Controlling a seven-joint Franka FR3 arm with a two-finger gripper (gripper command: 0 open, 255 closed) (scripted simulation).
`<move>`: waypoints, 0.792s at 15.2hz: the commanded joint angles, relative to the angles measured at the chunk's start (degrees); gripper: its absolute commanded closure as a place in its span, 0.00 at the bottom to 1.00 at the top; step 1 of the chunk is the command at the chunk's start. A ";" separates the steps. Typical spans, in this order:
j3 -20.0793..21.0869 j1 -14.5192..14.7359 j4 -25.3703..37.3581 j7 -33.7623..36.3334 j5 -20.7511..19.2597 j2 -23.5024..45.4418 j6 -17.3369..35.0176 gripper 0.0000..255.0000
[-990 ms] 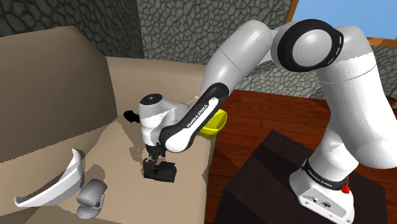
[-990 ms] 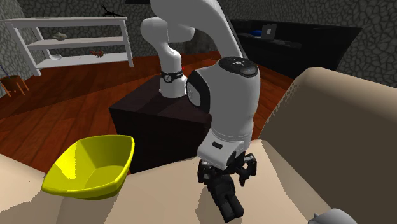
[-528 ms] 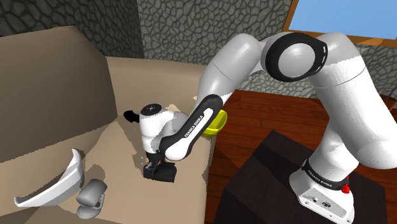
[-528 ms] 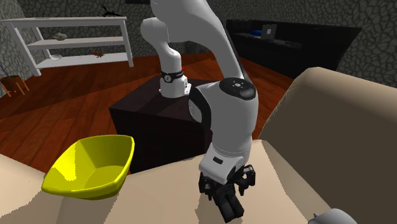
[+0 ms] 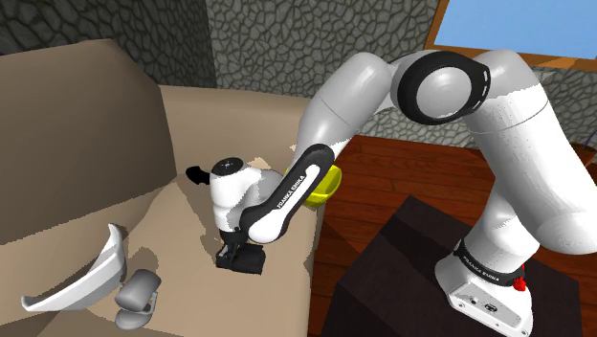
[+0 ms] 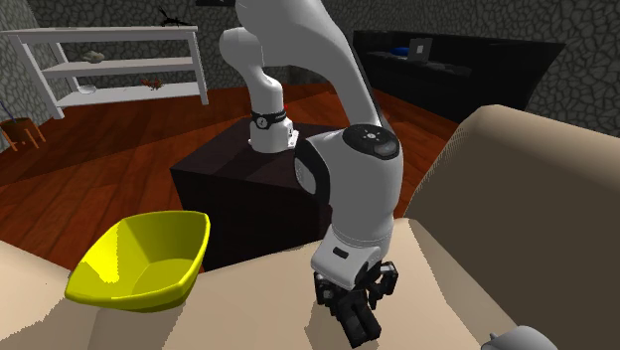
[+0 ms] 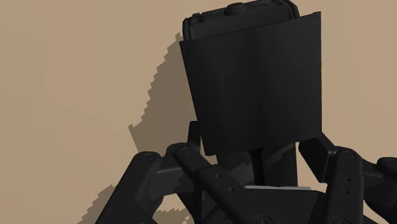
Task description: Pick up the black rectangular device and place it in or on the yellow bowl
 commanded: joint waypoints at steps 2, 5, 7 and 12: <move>-0.01 0.00 0.00 0.01 0.00 0.03 0.00 1.00; -0.01 0.00 0.00 0.01 0.00 0.04 0.00 1.00; -0.01 0.00 -0.01 0.01 0.00 0.03 0.00 1.00; 0.53 -0.42 -0.80 -0.25 0.43 -1.95 -1.20 1.00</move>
